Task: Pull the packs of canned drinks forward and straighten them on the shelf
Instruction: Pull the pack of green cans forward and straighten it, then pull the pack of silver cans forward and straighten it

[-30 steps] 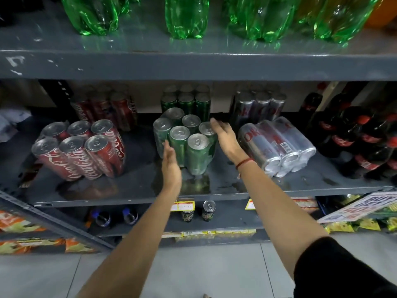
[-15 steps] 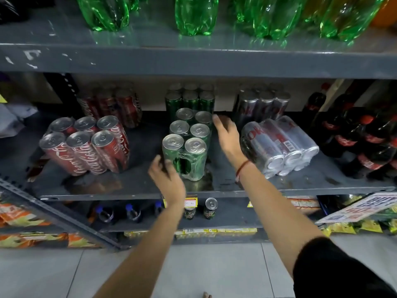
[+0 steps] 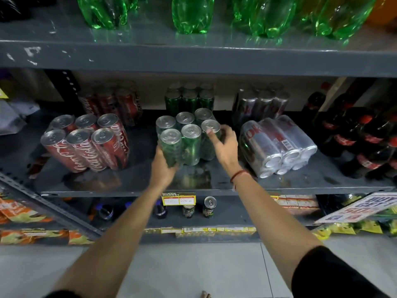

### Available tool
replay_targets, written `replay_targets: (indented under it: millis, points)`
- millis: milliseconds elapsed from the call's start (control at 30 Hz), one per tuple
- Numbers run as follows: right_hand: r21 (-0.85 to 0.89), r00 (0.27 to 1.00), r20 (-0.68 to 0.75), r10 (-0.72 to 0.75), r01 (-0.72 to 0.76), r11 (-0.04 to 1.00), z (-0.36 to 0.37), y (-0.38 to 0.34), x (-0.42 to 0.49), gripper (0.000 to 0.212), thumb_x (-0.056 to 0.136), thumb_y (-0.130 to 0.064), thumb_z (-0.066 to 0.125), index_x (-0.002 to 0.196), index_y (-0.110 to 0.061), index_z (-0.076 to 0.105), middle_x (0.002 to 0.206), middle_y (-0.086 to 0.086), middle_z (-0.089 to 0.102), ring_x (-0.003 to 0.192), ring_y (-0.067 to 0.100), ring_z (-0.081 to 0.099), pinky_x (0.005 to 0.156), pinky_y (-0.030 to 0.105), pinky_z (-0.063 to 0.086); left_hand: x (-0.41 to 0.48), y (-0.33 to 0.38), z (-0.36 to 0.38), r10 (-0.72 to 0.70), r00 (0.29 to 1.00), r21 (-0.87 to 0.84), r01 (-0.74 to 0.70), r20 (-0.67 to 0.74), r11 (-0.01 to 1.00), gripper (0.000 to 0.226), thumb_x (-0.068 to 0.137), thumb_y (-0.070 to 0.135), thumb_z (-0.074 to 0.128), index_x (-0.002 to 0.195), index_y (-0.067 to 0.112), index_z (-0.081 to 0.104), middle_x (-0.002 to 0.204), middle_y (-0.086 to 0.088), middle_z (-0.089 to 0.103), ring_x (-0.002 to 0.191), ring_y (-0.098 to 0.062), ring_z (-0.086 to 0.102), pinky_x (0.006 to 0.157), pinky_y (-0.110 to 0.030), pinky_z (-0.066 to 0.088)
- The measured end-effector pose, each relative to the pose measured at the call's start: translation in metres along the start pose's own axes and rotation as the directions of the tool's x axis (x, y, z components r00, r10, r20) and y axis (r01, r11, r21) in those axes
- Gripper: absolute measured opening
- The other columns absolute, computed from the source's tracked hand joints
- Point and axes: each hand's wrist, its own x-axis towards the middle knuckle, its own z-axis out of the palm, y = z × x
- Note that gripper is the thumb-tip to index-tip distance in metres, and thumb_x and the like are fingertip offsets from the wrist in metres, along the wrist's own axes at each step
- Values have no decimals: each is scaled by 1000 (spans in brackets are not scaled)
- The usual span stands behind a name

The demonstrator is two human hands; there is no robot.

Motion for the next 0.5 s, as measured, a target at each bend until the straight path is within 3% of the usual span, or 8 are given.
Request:
replay_targets:
  millis: [100,167,233,333,400,433,500]
  points:
    - [-30,996,-50,-80,78,996,5,5,-27,54,82,-37,69,123,-8,50,118,12,50,103,17,49,83,14,31,23,-7,-27,-16,992,152,-3,122,988,84,71,9,79,139,8,30,134,-15,55,122,-29,53,104,-39,41]
    - [-43,994,-34,-103,101,994,5,5,-32,54,84,-34,68,127,-7,48,122,13,49,106,15,47,87,15,31,30,-11,-30,-17,992,212,-9,124,977,82,72,10,78,139,8,31,137,-16,53,126,-31,50,106,-45,40]
    - [-10,997,-19,-76,76,997,-5,2,-26,55,83,-34,69,128,-9,47,124,12,49,111,19,50,95,25,39,24,-13,-22,45,998,174,-51,34,983,87,70,10,80,141,9,30,141,-16,48,130,-31,45,108,-47,37]
    - [-19,986,-107,-127,126,992,-42,-8,-8,50,83,-32,69,122,-7,51,120,13,53,104,20,54,93,31,46,-13,1,10,140,954,122,-111,-266,986,90,75,8,73,146,7,17,152,-20,23,141,-32,24,115,-47,25]
    - [-106,962,-209,-175,156,982,-80,-12,8,41,83,-31,68,111,-3,56,111,18,57,100,26,55,90,33,45,-39,22,36,307,873,190,-251,-379,949,79,78,9,66,144,8,22,150,-22,21,140,-32,23,115,-44,25]
    - [-159,951,-250,-184,147,976,-100,-11,18,40,82,-33,66,106,-1,58,107,20,59,100,30,55,90,35,43,-47,37,49,415,840,202,-365,-350,909,70,79,10,63,141,9,29,147,-22,26,138,-30,26,115,-41,25]
    - [-251,939,-296,-178,104,963,-139,-7,36,51,78,-45,61,102,0,61,105,22,62,103,35,55,93,39,43,-49,61,79,592,793,131,-578,-143,806,50,82,15,58,130,10,45,137,-16,41,130,-19,37,112,-36,31]
